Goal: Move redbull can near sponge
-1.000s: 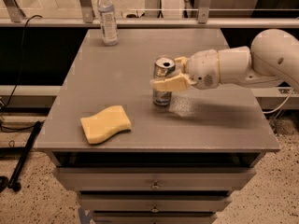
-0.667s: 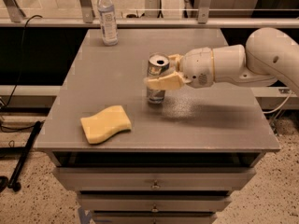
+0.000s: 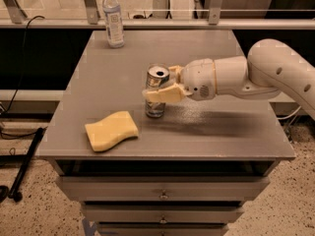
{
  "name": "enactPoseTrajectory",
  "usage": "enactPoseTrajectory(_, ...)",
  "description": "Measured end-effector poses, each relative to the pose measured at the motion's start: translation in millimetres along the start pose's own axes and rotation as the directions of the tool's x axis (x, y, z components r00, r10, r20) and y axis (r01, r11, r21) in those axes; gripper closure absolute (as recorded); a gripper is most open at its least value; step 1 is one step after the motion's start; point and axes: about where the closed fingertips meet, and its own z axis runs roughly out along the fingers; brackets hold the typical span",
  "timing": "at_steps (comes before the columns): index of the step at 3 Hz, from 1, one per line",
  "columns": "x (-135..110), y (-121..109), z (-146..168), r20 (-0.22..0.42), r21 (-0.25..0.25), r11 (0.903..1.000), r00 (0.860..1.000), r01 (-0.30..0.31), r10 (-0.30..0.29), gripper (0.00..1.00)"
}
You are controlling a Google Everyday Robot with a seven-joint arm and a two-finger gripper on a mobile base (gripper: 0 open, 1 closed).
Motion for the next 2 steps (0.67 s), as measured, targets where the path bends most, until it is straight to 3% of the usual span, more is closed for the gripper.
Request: enactPoseTrajectory(2,6.1,8.8,15.7,-0.007,-0.048,0.9987,1.000,-0.020,0.020,0.36)
